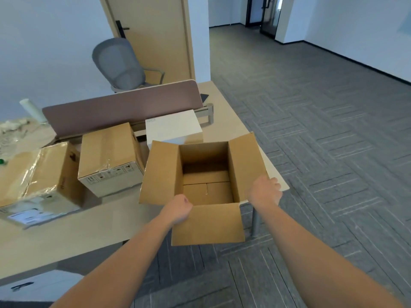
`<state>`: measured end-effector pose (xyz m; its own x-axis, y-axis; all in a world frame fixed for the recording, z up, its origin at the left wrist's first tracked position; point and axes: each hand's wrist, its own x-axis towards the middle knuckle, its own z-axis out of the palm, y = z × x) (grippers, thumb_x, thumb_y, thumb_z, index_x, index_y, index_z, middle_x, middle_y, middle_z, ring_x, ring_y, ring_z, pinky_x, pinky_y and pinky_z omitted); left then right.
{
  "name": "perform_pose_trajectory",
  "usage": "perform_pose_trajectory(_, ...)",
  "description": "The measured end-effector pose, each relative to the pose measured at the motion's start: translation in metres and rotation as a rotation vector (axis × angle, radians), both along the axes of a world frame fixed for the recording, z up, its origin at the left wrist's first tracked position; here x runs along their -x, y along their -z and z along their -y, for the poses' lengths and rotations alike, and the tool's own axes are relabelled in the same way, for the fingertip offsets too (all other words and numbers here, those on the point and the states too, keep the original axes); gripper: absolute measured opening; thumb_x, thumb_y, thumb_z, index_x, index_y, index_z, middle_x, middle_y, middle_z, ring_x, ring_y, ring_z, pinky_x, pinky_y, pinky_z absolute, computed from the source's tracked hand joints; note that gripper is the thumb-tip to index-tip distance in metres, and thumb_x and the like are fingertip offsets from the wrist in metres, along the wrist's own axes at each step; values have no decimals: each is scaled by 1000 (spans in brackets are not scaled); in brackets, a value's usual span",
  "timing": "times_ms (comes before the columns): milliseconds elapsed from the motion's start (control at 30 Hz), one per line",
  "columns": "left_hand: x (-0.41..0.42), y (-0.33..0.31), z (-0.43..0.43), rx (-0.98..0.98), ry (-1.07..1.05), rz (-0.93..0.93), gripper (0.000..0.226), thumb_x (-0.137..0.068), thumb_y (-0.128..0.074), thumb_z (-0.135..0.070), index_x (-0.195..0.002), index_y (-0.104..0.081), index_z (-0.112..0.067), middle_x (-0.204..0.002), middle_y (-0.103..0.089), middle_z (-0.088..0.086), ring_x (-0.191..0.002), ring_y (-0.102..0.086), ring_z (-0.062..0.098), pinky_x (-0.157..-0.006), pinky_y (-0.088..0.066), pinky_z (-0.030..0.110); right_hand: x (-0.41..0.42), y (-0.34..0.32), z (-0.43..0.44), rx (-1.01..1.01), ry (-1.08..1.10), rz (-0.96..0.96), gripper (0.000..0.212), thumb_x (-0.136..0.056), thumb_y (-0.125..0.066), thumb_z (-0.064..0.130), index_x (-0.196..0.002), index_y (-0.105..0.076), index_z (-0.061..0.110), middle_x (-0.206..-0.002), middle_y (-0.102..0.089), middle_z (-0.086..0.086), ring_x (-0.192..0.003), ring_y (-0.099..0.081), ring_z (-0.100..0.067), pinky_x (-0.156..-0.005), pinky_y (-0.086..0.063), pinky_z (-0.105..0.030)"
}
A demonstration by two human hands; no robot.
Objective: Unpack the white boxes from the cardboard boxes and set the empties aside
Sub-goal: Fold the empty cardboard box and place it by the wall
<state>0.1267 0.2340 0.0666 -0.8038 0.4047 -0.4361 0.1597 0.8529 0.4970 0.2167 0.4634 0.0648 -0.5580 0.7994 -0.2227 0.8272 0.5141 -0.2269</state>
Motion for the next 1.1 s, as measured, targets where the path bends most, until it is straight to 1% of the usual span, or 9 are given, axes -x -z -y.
perform_pose_trajectory(200,5,15,32,80,-68,71,30,-96,-53,-28,-99,-66,-2,-86,-62,7,-82,-60,22,-68,-46,29,-7,-2,17,-4,16,-69,30,-97,-48,10,-127,-45,4,-124,-59,-16,-112,-60,-32,-84,-51,-37)
perform_pose_trajectory(300,11,18,52,109,-77,89,36,-97,-49,-30,-116,-64,-3,-113,-65,13,-105,-62,27,-90,-52,35,-7,-12,35,37,34,-143,31,-99,-45,6,-129,-44,2,-117,-64,-15,-103,-65,-33,-69,-45,-34)
perform_pose_trajectory(367,14,18,66,118,-77,85,39,-98,-45,-29,-122,-61,-2,-122,-62,14,-114,-58,30,-98,-48,37,-4,-20,51,60,40,-188,36,-99,-44,6,-135,-41,4,-116,-64,-15,-101,-64,-32,-67,-43,-34)
perform_pose_trajectory(600,26,22,103,18,-114,188,40,-99,-50,-26,-127,-55,2,-128,-58,18,-117,-57,31,-97,-47,36,10,-23,107,131,70,-284,39,-100,-47,8,-137,-38,13,-112,-62,-9,-89,-62,-21,-71,-57,-33)
perform_pose_trajectory(733,40,8,118,-120,-239,190,42,-86,-55,-31,-116,-54,-1,-110,-63,12,-89,-62,23,-60,-49,27,12,-20,121,150,85,-253,40,-98,-48,11,-137,-37,12,-103,-62,-9,-84,-64,-20,-64,-58,-31)
perform_pose_trajectory(800,51,-5,122,-194,-296,209,27,-92,-52,-22,-103,-61,1,-90,-66,15,-71,-67,25,-54,-52,27,12,-24,128,174,59,-231,40,-98,-49,13,-136,-36,11,-100,-59,-7,-75,-59,-15,-53,-47,-24)
perform_pose_trajectory(867,62,-18,123,-328,-407,305,22,-97,-51,-14,-107,-60,3,-96,-67,20,-70,-70,26,-53,-55,31,13,-28,133,215,48,-227,47,-98,-50,14,-141,-31,10,-104,-58,-8,-71,-54,-12,-48,-39,-22)
perform_pose_trajectory(1000,76,-32,119,-639,-520,458,36,-98,-55,-20,-131,-47,-11,-120,-60,12,-96,-69,26,-76,-62,37,19,-31,139,313,63,-195,57,-98,-52,17,-147,-25,11,-104,-59,-9,-73,-62,-14,-41,-39,-18)
perform_pose_trajectory(1100,69,-37,113,-731,-486,458,22,-97,-57,-20,-117,-48,-13,-100,-60,2,-101,-67,23,-91,-57,43,24,-31,139,419,105,-201,47,-96,-50,13,-139,-33,8,-105,-59,-11,-74,-67,-22,-50,-55,-24)
